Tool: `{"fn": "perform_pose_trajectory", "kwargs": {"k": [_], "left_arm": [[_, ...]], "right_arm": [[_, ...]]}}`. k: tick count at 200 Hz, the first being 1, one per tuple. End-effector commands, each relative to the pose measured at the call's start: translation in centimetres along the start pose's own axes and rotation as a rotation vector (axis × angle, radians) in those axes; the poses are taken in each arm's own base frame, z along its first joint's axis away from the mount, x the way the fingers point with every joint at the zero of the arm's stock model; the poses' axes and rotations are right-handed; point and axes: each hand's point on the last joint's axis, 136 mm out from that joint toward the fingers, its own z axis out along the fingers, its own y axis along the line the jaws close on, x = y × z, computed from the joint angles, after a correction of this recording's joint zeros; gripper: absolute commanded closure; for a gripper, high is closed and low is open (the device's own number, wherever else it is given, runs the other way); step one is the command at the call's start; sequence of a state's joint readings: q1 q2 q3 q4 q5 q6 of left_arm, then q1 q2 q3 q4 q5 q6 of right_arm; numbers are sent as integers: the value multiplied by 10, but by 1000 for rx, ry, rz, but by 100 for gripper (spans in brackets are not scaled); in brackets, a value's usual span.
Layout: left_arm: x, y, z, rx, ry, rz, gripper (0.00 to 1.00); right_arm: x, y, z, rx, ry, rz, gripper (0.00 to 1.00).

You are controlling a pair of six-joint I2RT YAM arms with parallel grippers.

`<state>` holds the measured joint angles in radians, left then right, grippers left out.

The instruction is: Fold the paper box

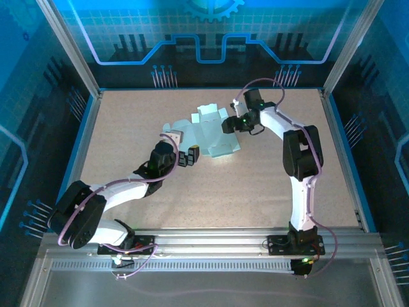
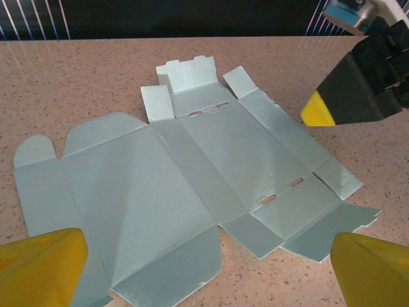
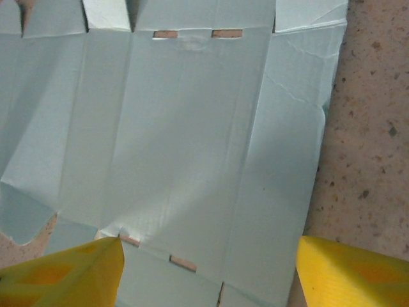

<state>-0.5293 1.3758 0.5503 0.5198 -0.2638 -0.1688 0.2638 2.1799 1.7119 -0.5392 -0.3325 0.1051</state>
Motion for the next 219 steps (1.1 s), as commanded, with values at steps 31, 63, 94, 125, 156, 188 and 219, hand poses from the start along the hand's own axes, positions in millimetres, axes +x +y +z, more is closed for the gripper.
{"fn": "perform_pose_trajectory", "kwargs": {"k": [31,63,94,125,156,188,219], "left_arm": [[-7,-9,2,26,-2,-39,1],[-5,-9,2,19,15,-63,1],[1,0,11,-61,103,-152,1],[6,1,29,-124,210,-268,3],[9,-1,52,-141,319,-392,11],[20,6,76,-100,423,-607,17],[28,7,96,-103,497,-623,21]], "right_arm": [[6,-3,23,-11,77,-11,27],[8,-4,31,-21,97,-12,27],[15,-4,41,-31,122,-12,26],[16,0,39,-42,117,-11,26],[11,7,24,-45,71,-12,24],[5,17,6,-54,-27,-35,12],[2,20,-12,-34,-144,-61,1]]}}
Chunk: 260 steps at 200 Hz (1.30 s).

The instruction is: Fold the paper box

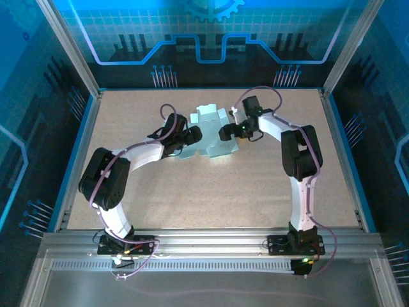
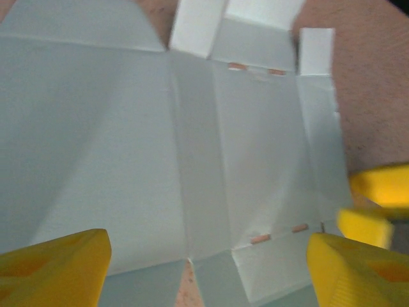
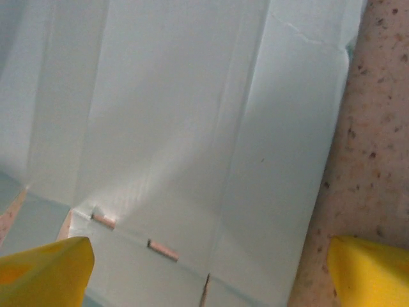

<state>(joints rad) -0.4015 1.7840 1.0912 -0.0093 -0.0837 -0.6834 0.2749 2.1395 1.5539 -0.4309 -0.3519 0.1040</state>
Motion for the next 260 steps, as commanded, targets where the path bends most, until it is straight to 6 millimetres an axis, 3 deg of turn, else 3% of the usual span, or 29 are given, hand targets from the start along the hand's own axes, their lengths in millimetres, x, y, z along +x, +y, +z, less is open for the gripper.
{"fn": "perform_pose_trajectory", "kwargs": {"k": [1,41,72,113,135,182,260], "left_arm": [[12,-8,12,17,124,-69,21],[13,-12,39,-22,214,-57,36],[8,-15,56,-44,254,-25,46],[22,0,80,-81,350,3,54],[25,2,73,-86,376,12,56],[64,13,52,-76,507,-25,55],[96,24,20,-51,548,-39,54]], "right_arm": [[-27,18,-25,-9,-159,-56,1],[-24,24,-41,-29,-251,-29,0],[-16,25,-42,-35,-250,-9,0],[-12,18,-40,-28,-240,48,1],[-10,18,-42,-32,-246,61,1],[-3,23,-54,-39,-251,77,3],[18,27,-57,-67,-228,93,3]]}}
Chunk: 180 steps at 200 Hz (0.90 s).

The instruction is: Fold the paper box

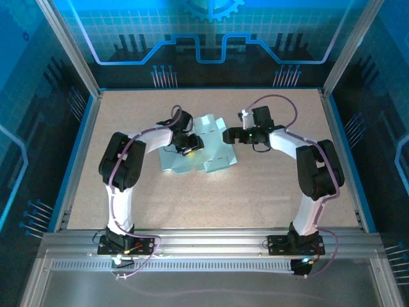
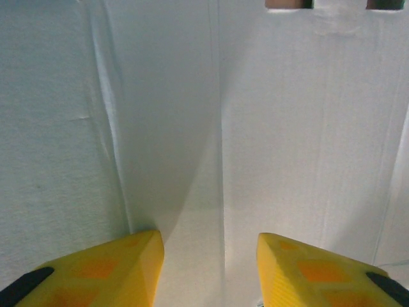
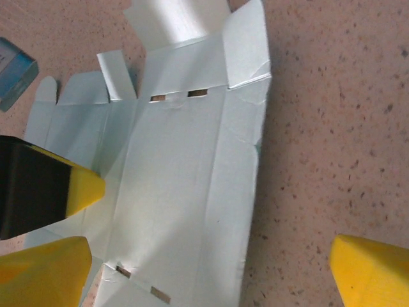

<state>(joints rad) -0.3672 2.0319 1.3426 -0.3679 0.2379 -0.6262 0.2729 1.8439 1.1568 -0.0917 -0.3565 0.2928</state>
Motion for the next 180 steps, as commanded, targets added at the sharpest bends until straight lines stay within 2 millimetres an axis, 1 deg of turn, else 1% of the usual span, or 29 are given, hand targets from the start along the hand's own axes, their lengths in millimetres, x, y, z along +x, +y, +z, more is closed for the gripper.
{"fn": "perform_pose_trajectory", "kwargs": {"k": [1,20,36,71,110,140,180], "left_arm": [[35,16,0,-33,91,-18,54],[47,21,1,-27,105,-19,54],[53,24,3,-18,111,-27,54],[55,21,3,0,116,-33,54],[58,19,3,25,130,-43,54],[57,17,4,35,130,-61,54],[58,19,5,32,129,-94,54]], "right_arm": [[1,6,-11,-36,-15,12,3],[6,7,-12,-47,-7,17,3],[10,7,-12,-56,2,24,3],[10,5,-4,-88,24,50,4],[8,5,10,-128,61,79,13],[12,9,18,-169,97,93,18],[23,11,22,-177,127,80,23]]}}
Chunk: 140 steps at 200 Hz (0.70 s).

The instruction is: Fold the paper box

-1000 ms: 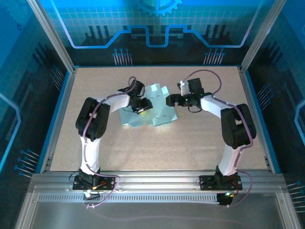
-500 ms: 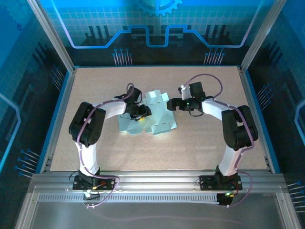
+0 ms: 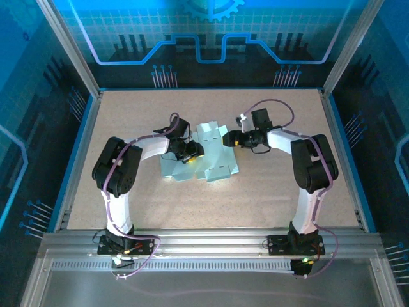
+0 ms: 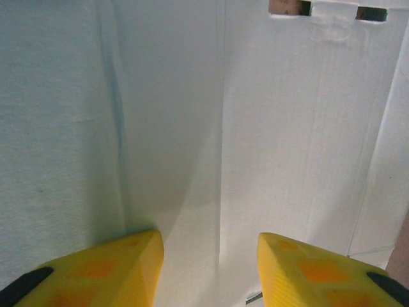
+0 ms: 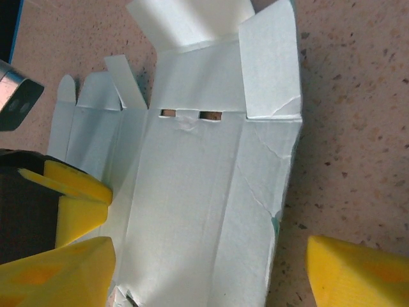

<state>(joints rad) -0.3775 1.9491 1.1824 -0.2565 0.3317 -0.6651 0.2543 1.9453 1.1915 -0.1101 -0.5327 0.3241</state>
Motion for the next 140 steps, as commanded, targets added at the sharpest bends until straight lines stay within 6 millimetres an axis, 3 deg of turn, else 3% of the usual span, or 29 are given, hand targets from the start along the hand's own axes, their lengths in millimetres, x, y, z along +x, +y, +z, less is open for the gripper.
{"fn": "perform_pose_trajectory", "kwargs": {"k": [1,76,140], "left_arm": [[25,22,8,-59,80,-83,54],[26,22,10,-33,64,-145,52],[24,19,10,-19,60,-144,52]], "right_arm": [[3,6,3,-32,25,-9,23],[25,8,-4,-19,12,-11,39],[24,12,3,-35,12,-23,59]]}}
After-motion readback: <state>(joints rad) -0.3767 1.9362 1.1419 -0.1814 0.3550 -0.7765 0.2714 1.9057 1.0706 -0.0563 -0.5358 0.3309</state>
